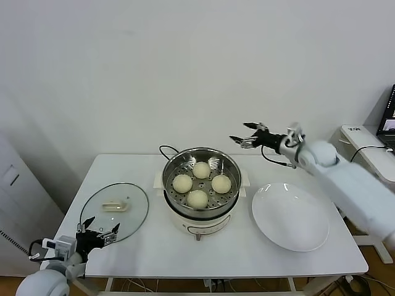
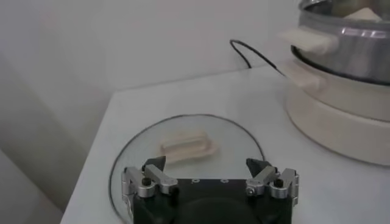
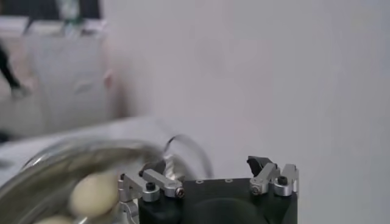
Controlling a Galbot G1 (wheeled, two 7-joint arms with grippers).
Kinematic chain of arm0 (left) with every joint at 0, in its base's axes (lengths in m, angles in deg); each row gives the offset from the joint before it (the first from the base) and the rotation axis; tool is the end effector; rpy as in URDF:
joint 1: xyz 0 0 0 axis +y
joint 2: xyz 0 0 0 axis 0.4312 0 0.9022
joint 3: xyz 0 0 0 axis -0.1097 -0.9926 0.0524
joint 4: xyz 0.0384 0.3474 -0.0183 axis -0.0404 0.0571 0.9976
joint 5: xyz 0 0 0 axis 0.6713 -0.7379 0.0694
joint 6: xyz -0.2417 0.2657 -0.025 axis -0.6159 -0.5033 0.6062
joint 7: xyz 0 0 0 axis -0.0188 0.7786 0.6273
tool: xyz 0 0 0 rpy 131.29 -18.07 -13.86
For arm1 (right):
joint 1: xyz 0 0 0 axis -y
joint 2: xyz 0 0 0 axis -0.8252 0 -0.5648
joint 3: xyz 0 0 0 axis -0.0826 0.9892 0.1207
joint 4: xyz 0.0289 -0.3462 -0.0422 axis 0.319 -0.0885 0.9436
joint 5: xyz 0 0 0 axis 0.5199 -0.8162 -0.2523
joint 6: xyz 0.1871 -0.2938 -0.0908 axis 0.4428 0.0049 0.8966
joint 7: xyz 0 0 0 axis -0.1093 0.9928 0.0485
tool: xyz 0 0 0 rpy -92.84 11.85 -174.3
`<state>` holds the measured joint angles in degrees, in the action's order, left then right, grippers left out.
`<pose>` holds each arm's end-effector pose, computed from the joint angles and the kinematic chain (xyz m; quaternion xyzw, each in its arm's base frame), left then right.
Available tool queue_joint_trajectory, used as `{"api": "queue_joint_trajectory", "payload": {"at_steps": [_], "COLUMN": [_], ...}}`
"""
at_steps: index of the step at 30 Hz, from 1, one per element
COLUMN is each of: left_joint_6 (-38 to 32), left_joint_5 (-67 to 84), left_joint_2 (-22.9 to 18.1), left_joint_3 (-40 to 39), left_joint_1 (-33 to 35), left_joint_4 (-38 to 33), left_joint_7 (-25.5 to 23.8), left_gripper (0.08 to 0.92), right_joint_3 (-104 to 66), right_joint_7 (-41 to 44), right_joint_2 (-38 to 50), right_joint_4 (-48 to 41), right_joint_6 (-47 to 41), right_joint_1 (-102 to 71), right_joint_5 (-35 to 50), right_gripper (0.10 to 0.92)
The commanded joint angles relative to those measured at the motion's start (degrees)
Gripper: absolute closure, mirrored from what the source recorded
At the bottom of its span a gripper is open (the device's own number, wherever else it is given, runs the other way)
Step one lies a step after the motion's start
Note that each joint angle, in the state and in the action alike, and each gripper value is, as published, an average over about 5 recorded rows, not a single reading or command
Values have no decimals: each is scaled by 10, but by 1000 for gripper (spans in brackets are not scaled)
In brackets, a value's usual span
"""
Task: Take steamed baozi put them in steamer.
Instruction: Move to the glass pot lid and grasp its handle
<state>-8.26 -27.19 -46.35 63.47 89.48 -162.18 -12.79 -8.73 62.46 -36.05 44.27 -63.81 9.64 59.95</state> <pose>0.2312 0.1297 -0.2841 -0.0737 -0.9623 -0.0999 0.2419 0.5188 -0.1597 -0.1816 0.3317 -0.9406 0.0653 0.0327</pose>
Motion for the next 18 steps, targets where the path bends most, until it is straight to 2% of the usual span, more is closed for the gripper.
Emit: {"api": "queue_joint_trajectory", "payload": {"at_steps": [1, 10, 18], "left_joint_6": [-47, -110, -170], "left_joint_5": [-80, -279, -562], "left_joint_2": [-2, 5, -12], "left_joint_3": [-9, -15, -32], "left_joint_1": [-2, 11, 11], "left_joint_4": [3, 23, 70], "left_joint_7": [2, 23, 55], "left_gripper": [177, 177, 177], "right_joint_3": [-403, -522, -544], "right_joint_7": [-171, -151, -112], "right_joint_2": [-69, -168, -203], "right_joint_4": [91, 122, 107], "right_joint_6": [98, 101, 116], "right_joint_1": [-380, -513, -548], "right_joint_5": [-143, -202, -232], "right_gripper": [203, 203, 203]}}
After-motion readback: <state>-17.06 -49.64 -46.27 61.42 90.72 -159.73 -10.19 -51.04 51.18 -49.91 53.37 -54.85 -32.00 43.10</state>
